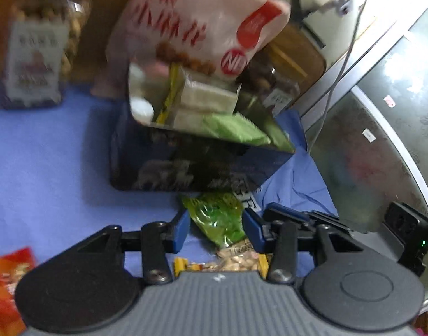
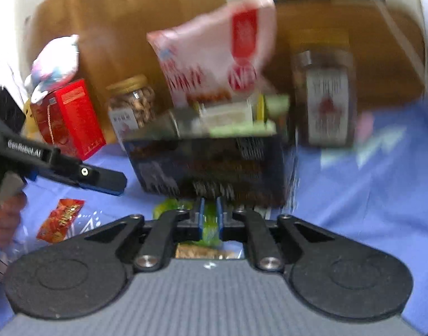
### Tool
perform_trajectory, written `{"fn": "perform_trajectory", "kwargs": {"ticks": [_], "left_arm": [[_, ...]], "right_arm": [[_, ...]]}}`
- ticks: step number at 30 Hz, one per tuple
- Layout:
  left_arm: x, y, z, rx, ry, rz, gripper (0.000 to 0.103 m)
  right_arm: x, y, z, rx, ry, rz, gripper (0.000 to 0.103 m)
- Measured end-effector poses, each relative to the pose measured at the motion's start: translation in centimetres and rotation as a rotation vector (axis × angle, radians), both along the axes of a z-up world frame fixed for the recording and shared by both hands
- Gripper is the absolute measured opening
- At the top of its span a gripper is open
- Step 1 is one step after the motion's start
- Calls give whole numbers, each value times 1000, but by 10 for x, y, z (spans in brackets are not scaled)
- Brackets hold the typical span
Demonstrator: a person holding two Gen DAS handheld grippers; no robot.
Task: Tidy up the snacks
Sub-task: 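Lift the green pickle bag into the tin box and release it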
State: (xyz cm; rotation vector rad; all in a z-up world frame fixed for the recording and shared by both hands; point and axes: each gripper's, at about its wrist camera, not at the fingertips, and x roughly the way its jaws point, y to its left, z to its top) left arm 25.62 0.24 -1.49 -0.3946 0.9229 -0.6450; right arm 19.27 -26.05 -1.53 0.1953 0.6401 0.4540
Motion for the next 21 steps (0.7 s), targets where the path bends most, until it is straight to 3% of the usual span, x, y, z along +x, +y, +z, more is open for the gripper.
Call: {"fn": "perform_trajectory", "kwargs": {"ticks": [2, 4, 6, 8, 9, 11, 15, 21], "left_arm": [[7, -10, -11, 15, 30, -4, 46], [13, -18, -22, 23, 62, -10, 44], [11, -20, -29, 3, 39, -6, 41], [8, -26, -32, -2, 43, -17, 27], [5, -28, -32, 4, 39, -10, 25], [-4, -28, -29, 29, -2, -6, 22], [-22, -17, -13, -3, -49, 0, 19], [-33, -14, 29, -6, -169, -6, 20]], "right_arm": [[5, 1, -9, -2, 39, -5, 38], [4, 0, -19, 5, 75, -8, 40], [5, 1, -23, 37, 72, -1, 40], [5, 4, -24, 72, 87, 34, 36], [2, 8, -25, 77, 87, 50, 26], [-5, 16, -23, 43, 52, 62, 21], [-20, 28, -15, 44, 0, 92, 4], [-36, 44, 10, 16, -139, 91, 3]]}}
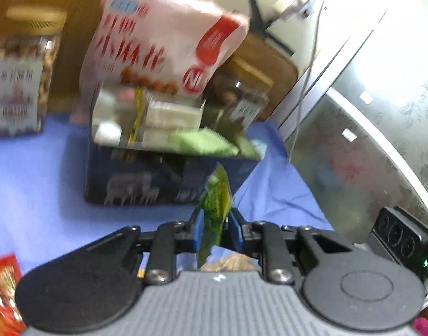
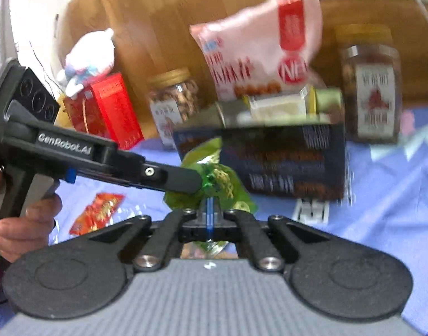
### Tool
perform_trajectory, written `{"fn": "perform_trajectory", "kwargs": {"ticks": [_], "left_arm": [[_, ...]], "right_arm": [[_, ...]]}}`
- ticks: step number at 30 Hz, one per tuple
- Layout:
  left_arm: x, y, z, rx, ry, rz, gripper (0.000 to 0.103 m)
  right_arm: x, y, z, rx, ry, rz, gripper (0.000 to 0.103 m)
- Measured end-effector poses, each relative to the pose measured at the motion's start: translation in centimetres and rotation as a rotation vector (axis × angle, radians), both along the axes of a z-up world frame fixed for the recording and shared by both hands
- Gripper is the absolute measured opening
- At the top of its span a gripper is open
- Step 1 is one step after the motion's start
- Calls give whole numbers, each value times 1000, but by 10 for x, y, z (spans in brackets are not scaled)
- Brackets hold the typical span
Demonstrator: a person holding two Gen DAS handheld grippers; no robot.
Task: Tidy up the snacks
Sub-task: 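Lift the green pickle bag into the tin box and release it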
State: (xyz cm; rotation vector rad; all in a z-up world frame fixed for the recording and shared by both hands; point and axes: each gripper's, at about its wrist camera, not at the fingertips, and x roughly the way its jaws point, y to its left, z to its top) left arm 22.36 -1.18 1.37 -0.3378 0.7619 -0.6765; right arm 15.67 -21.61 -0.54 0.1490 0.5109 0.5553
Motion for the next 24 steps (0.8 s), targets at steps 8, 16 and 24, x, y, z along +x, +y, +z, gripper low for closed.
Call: {"fn": "perform_trajectory", "kwargs": {"ticks": [8, 16, 24], "left_arm": [[8, -5, 21, 5, -56, -5, 20], [45, -7, 57, 11, -183, 33, 20], [93, 6, 24, 47, -89, 158, 25]], "right_arm": [[3, 1, 15, 0, -65, -33, 3], [41, 8, 45, -23, -220, -94, 3], [79, 21, 31, -53, -199, -98, 7]]}}
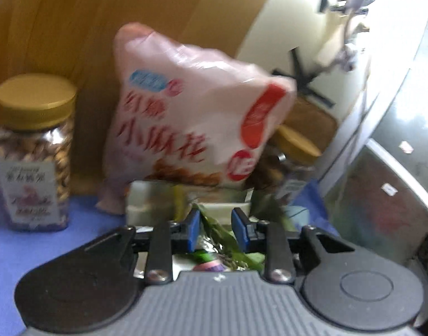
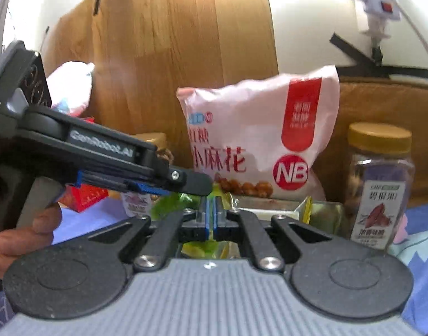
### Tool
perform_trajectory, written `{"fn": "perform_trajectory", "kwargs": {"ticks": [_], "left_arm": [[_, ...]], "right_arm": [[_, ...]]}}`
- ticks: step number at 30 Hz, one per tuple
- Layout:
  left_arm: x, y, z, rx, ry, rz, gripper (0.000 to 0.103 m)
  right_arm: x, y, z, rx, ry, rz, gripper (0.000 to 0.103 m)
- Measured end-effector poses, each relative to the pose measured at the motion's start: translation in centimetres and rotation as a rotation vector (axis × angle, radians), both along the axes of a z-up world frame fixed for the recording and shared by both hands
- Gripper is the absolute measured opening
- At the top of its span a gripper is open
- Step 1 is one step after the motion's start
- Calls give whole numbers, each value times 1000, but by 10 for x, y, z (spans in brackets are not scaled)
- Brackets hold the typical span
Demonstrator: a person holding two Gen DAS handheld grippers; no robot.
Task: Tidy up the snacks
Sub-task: 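Lift the green pickle bag into the tin box and release it, then grasp the red spicy strip pack with the left gripper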
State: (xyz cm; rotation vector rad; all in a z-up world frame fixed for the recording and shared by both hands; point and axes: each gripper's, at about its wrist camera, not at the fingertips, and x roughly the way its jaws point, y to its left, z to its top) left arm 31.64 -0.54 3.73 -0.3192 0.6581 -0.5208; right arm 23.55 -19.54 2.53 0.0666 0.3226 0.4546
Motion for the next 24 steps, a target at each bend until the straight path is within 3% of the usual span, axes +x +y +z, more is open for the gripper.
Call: {"fn": "perform_trajectory", "kwargs": {"ticks": [6, 11, 14, 17, 21, 24], "left_arm": [[-10, 26, 1, -8, 23, 26, 25], [-62, 70, 15, 20, -19, 38, 30], [-101, 107, 6, 75, 10, 113, 33], [-133, 142, -19, 99, 94, 200, 35], [-159, 181, -54, -25, 225, 244, 35], [-168, 188, -68, -111, 252, 232, 35]], "right_arm": [[-18, -9, 10, 50, -7, -7, 7], [-49, -1, 18, 97, 33, 72, 7], [-62, 18, 11, 110, 135, 188, 9], [-67, 51, -8, 94, 272, 305, 15], [-67, 93, -34, 83, 417, 372, 28], [-55, 110, -50, 122, 529, 369, 28]]}}
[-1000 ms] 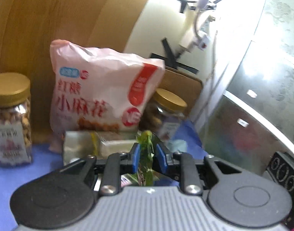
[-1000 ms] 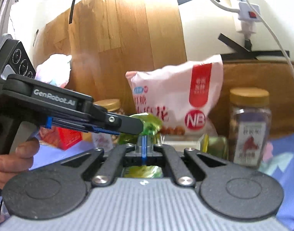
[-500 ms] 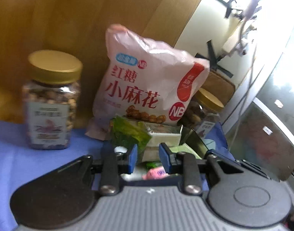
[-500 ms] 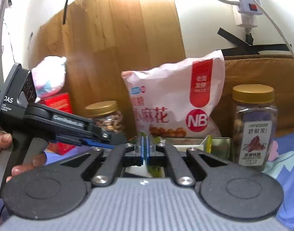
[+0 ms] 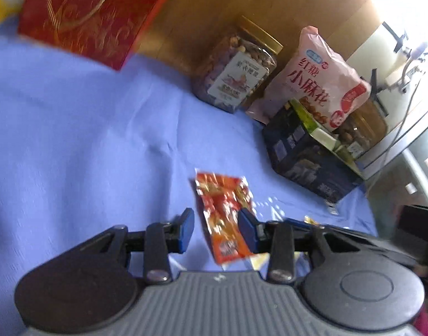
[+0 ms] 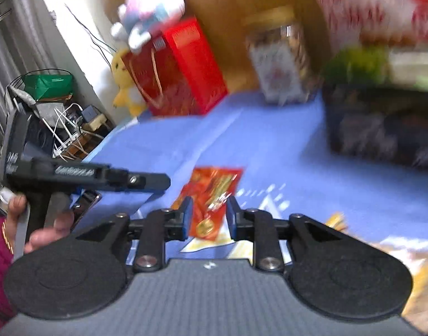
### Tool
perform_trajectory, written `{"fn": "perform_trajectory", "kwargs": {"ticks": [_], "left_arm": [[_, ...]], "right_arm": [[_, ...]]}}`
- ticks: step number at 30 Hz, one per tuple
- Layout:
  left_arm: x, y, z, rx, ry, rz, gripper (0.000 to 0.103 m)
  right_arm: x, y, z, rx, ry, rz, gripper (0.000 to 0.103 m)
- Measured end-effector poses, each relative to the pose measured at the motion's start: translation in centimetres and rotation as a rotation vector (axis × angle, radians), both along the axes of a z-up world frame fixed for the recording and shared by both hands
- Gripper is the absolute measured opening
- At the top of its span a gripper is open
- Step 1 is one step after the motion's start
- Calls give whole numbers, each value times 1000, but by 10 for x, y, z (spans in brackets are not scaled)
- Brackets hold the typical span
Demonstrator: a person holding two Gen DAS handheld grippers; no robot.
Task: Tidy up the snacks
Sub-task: 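Grasp the red spicy strip pack with the left gripper, then carry the red pack into the tin box and open the left gripper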
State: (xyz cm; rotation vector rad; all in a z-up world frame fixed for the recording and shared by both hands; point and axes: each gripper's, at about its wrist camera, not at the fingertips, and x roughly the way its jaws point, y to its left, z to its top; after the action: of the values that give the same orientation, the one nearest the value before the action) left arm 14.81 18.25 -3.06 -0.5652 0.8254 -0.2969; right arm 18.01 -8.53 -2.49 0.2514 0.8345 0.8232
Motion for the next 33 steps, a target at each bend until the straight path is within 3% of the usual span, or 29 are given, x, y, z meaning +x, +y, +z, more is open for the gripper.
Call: {"fn": "perform_trajectory", "kwargs": {"ticks": [2, 6, 11, 17, 21, 24, 27, 33], "left_arm": [[-1, -5, -4, -30, -9, -26, 35], [-3, -12, -12, -17, -22, -41, 34], [-6, -4, -18, -93, -18, -24, 34], [-4, -2, -21, -116, -9, -17, 31], [-7, 2, -24, -156, 2, 5, 27], [-12, 4, -24, -204, 6, -7, 18], [-20, 1, -20, -205, -8, -5, 18], [-33, -1, -6, -306, -52, -44, 15]], "right_arm": [[7, 1, -7, 9, 49, -30, 29], [19, 1, -15, 33, 109, -75, 29], [29, 2, -20, 102, 185, -98, 31], [25, 5, -18, 104, 190, -91, 32], [18, 1, -24, 192, 292, -45, 30], [9, 0, -22, 201, 280, -49, 26], [3, -3, -18, 209, 266, -75, 17], [-23, -23, -13, 299, 224, -115, 20]]}}
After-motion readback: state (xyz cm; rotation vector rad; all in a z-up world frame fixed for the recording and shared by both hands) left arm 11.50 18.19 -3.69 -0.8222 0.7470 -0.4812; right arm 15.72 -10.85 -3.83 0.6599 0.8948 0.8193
